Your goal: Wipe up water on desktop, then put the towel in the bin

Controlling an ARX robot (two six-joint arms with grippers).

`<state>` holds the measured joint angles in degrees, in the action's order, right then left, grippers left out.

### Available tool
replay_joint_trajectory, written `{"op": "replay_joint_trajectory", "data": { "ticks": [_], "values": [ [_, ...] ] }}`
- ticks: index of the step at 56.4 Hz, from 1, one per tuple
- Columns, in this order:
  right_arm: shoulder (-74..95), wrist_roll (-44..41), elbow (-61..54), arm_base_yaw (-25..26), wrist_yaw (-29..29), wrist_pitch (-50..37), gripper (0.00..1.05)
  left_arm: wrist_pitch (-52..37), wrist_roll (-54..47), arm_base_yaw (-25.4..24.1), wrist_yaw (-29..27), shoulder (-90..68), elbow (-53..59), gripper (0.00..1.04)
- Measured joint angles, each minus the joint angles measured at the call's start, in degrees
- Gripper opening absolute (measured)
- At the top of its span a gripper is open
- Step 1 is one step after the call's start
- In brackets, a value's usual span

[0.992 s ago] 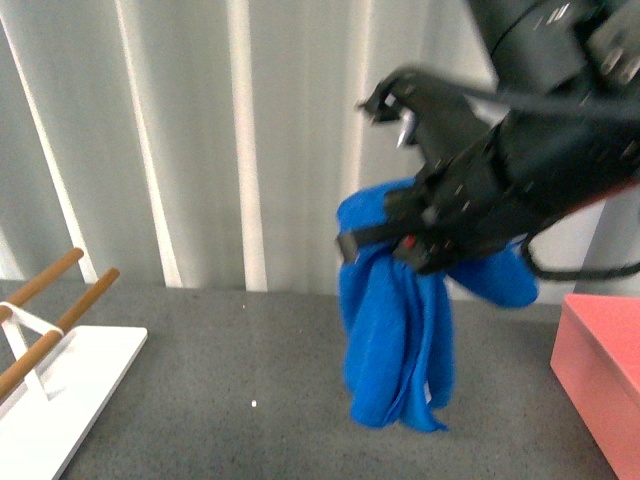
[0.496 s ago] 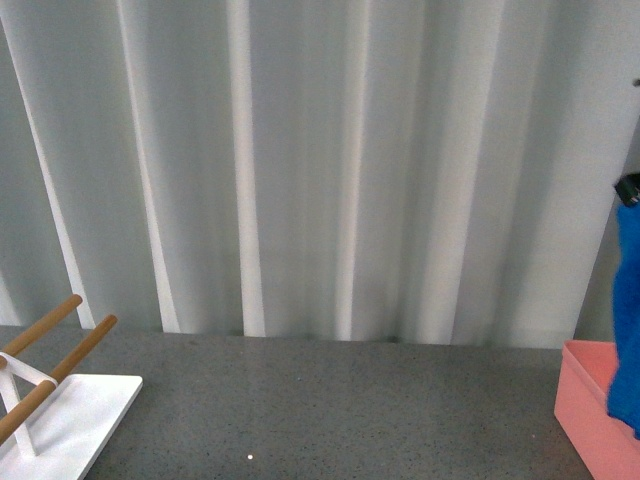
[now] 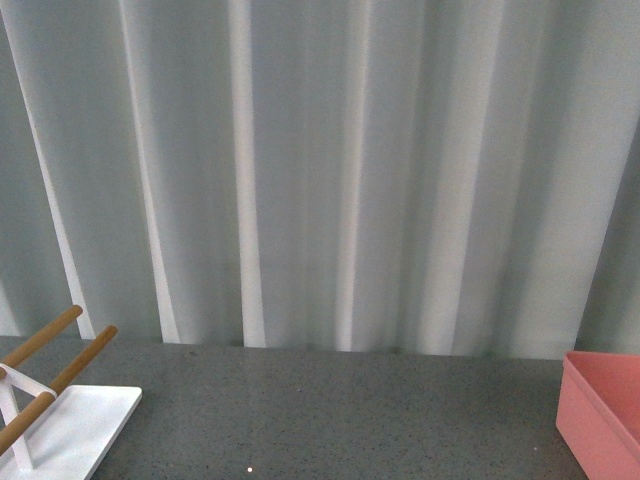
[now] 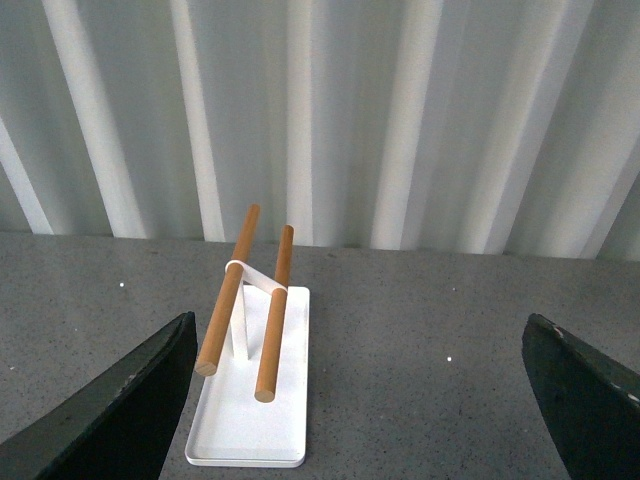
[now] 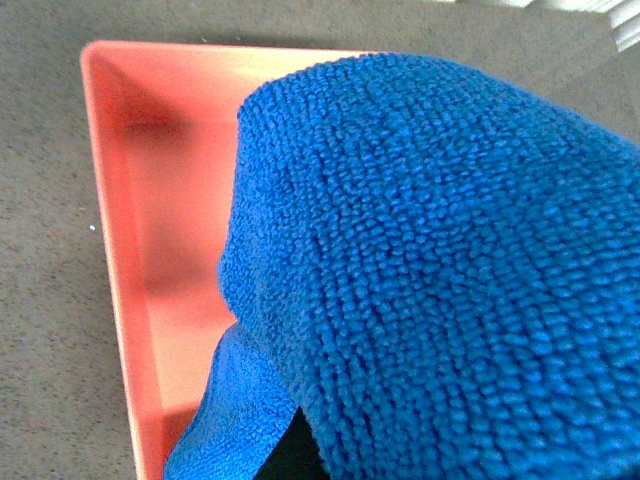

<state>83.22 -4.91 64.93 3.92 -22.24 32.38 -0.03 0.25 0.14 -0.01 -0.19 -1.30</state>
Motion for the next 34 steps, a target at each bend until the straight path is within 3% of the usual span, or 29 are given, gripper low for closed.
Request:
{"op": "replay_joint_trajectory", "data": {
  "ticks": [15, 34],
  "values": [
    [0.0, -2.56, -3.28, 1.92, 2.1, -1.25, 0.06, 0.0, 0.0, 0.0, 0.0, 0.0, 0.0, 0.98],
    [0.0, -2.8, -3.41, 1.88, 2.36, -1.25, 0.63, 0.0, 0.0, 0.0, 0.0, 0.0, 0.0, 0.98]
  ]
}}
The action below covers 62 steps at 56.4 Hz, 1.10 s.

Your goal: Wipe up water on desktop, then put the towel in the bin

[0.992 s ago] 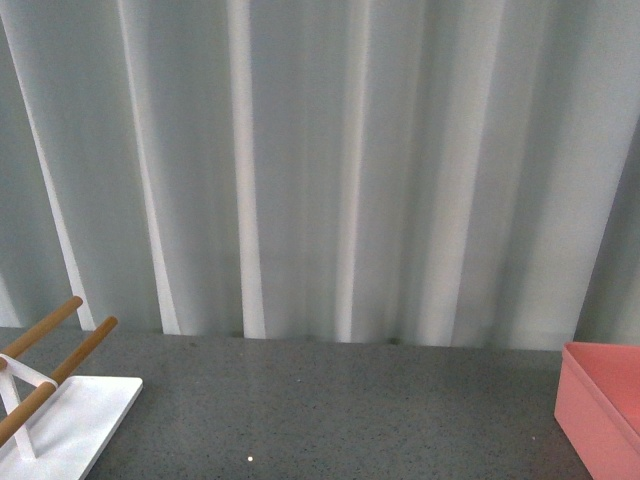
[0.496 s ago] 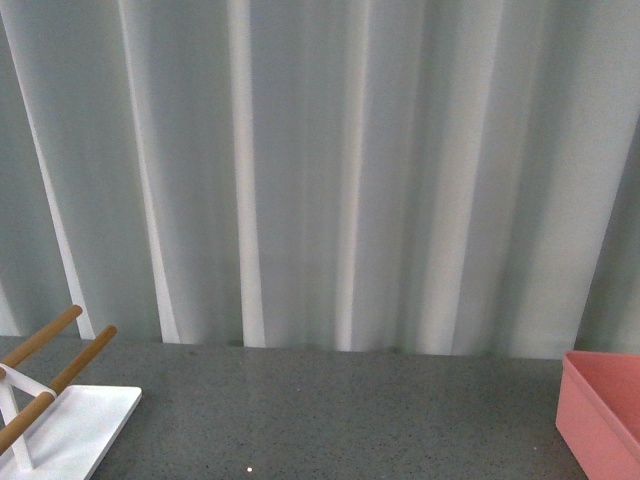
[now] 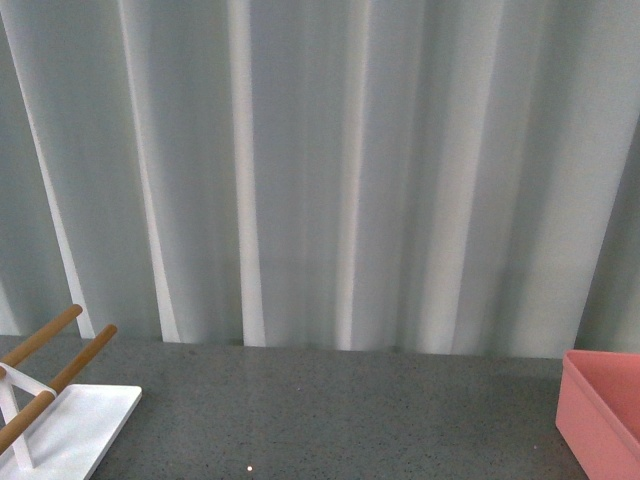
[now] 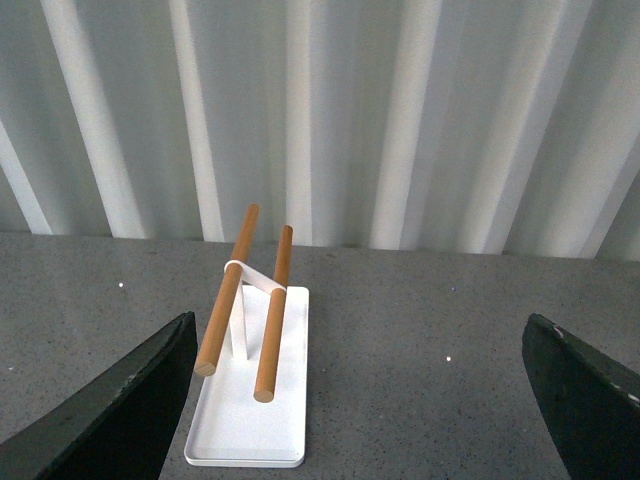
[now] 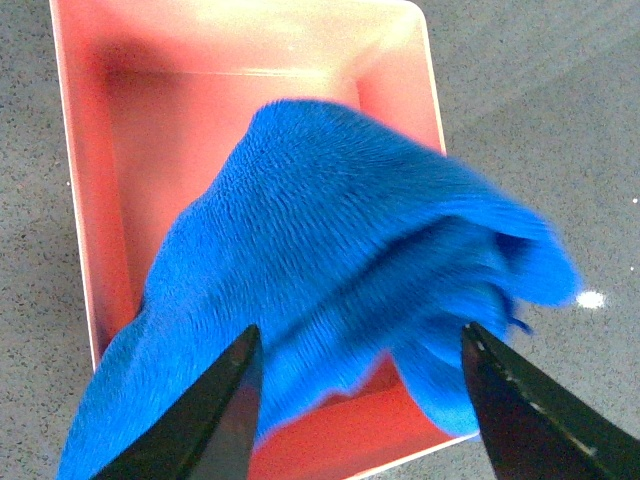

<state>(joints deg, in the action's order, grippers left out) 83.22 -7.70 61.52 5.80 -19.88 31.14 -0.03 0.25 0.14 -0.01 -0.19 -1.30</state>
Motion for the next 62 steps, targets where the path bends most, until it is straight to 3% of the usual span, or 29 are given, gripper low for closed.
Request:
{"op": "replay_joint_trajectory", "data": {
  "ticks": [12, 31, 33, 36, 40, 43, 46, 50, 55, 61, 62],
  "values": [
    [0.0, 0.02, 0.0, 0.0, 0.02, 0.0, 0.99, 0.0, 0.0, 0.0, 0.0, 0.0, 0.0, 0.98],
    [0.0, 0.0, 0.0, 0.0, 0.07, -0.04, 0.98, 0.0, 0.0, 0.0, 0.0, 0.0, 0.0, 0.98],
    [-0.92, 0.87, -2.27, 0.61, 3.76, -5.51, 0.95, 0.0, 0.0, 0.0, 0.0, 0.0, 0.0, 0.98],
    [-4.22, 3.74, -11.61, 1.49, 16.63, -24.65, 0.85, 0.0, 0.0, 0.0, 0.0, 0.0, 0.0, 0.98],
    [-7.61, 5.4, -22.86, 1.4, 24.76, -46.6, 0.72, 0.0, 0.0, 0.0, -0.11, 0.0, 0.0, 0.98],
    [-9.35, 5.9, -29.0, 0.83, 26.27, -60.87, 0.63, 0.0, 0.0, 0.0, 0.0, 0.0, 0.0, 0.98],
    [-11.39, 6.14, -32.87, 0.37, 26.16, -69.57, 0.54, 0.0, 0.0, 0.0, 0.07, 0.02, 0.0, 0.98],
    [-14.51, 6.32, -36.63, -0.15, 25.7, -75.12, 0.42, 0.0, 0.0, 0.0, -0.04, 0.0, 0.0, 0.98],
    [-17.38, 6.38, -40.37, -0.79, 25.14, -76.32, 0.28, 0.0, 0.0, 0.0, -0.02, 0.02, 0.0, 0.98],
    [-21.55, 6.34, -46.23, -1.81, 24.04, -76.52, 0.03, 0.0, 0.0, 0.0, 0.0, 0.02, 0.0, 0.98],
    [-22.21, 6.49, -46.88, -2.19, 23.32, -76.52, 0.03, 0.0, 0.0, 0.0, 0.0, 0.02, 0.0, 0.98]
  ]
}}
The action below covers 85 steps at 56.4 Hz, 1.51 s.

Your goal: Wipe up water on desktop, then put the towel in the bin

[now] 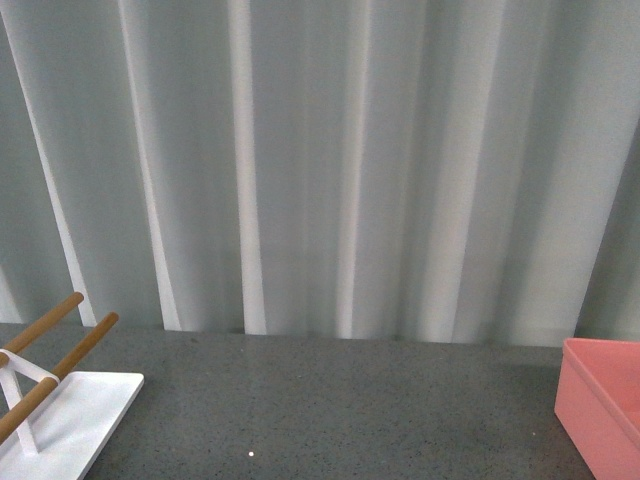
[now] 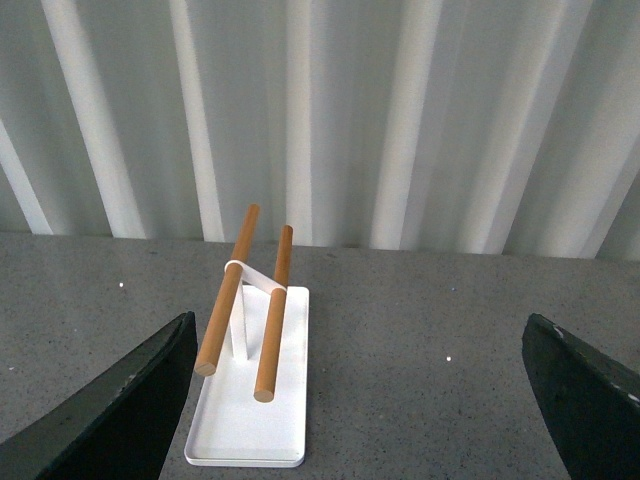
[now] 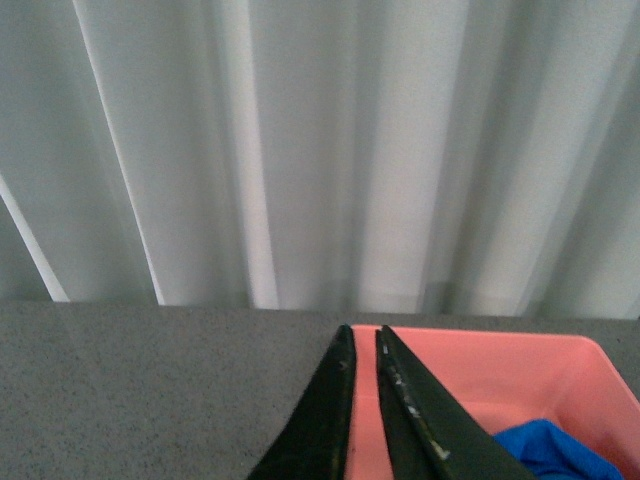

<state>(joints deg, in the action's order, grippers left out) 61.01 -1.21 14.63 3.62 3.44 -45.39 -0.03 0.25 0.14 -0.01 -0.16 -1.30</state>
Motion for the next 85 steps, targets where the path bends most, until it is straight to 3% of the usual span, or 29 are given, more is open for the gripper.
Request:
{"op": "replay_joint_trajectory", "data": {
  "ticks": [9, 35, 41, 85],
  "values": [
    [-5.49, -0.02, -3.96, -3.5, -2.6, 0.85, 0.03, 0.0, 0.0, 0.0, 0.0, 0.0, 0.0, 0.98],
    [-22.58, 0.17, -11.65, -3.54, -2.99, 10.49, 0.03, 0.0, 0.0, 0.0, 0.0, 0.0, 0.0, 0.98],
    [-23.93, 0.17, -13.09, -3.54, -3.02, 9.2, 0.03, 0.0, 0.0, 0.0, 0.0, 0.0, 0.0, 0.98],
    [-47.34, 0.55, -13.27, -3.54, -3.21, 31.5, 0.03, 0.0, 0.0, 0.0, 0.0, 0.0, 0.0, 0.98]
  ]
}}
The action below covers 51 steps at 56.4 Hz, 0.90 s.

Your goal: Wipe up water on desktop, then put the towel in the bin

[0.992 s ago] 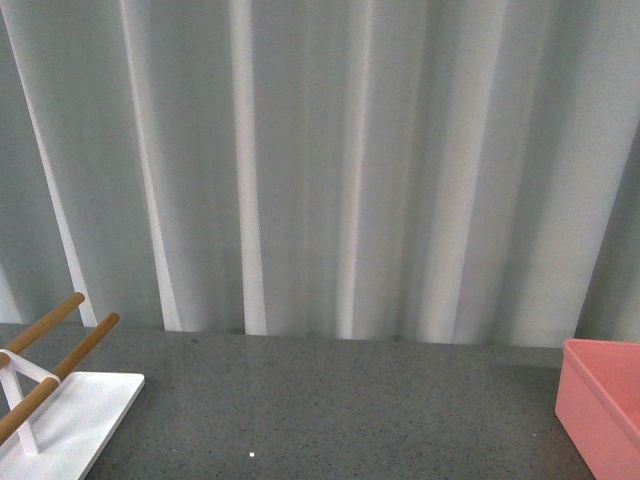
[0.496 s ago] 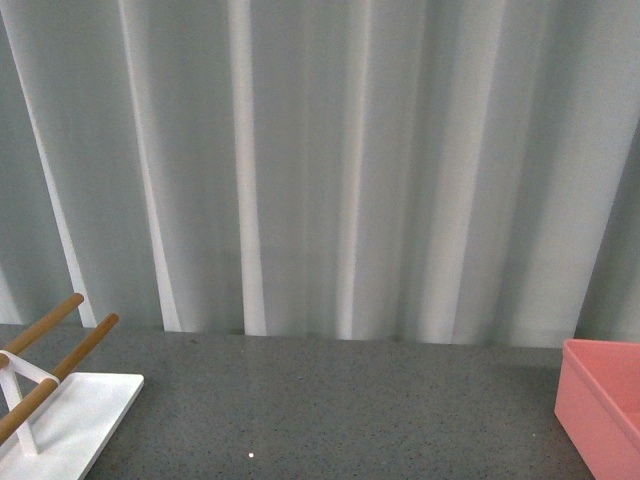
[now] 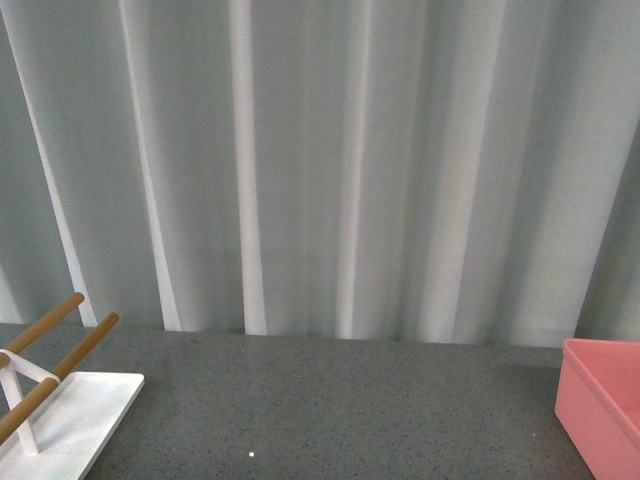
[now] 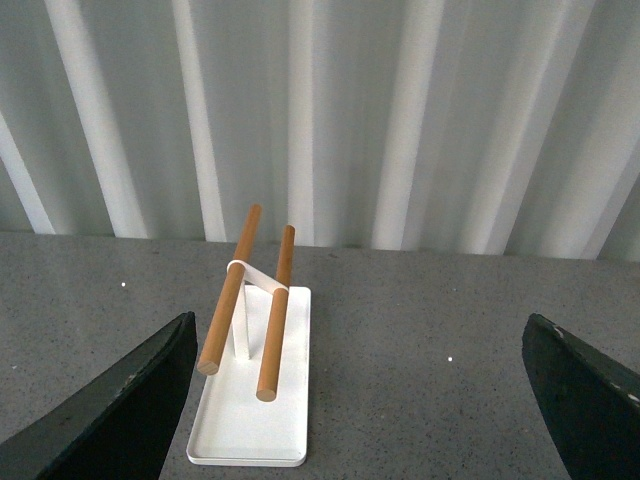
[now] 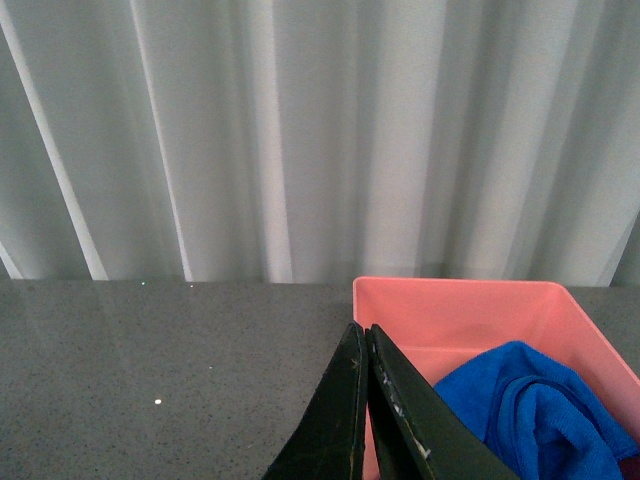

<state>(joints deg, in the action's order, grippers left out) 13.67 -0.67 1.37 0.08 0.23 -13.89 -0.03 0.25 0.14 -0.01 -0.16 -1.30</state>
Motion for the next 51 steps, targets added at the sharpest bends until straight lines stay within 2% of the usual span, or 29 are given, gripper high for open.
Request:
{"op": "replay_joint_trajectory", "data": {
  "ticks": [15, 21, 45, 48, 51],
  "values": [
    [-3.98, 0.07, 0.0, 0.0, -0.02, 4.02, 0.03, 0.0, 0.0, 0.0, 0.0, 0.0, 0.0, 0.98],
    [-11.87, 0.09, 0.0, -0.02, -0.17, 13.44, 0.03, 0.0, 0.0, 0.0, 0.0, 0.0, 0.0, 0.98],
    [-13.42, 0.09, 0.0, -0.02, -0.2, 13.79, 0.03, 0.0, 0.0, 0.0, 0.0, 0.04, 0.0, 0.98],
    [-13.42, 0.09, 0.0, -0.02, -0.17, 13.79, 0.09, 0.0, 0.0, 0.0, 0.0, 0.04, 0.0, 0.98],
    [-13.42, 0.09, 0.0, -0.02, -0.17, 13.79, 0.2, 0.0, 0.0, 0.0, 0.0, 0.04, 0.0, 0.98]
  ]
}}
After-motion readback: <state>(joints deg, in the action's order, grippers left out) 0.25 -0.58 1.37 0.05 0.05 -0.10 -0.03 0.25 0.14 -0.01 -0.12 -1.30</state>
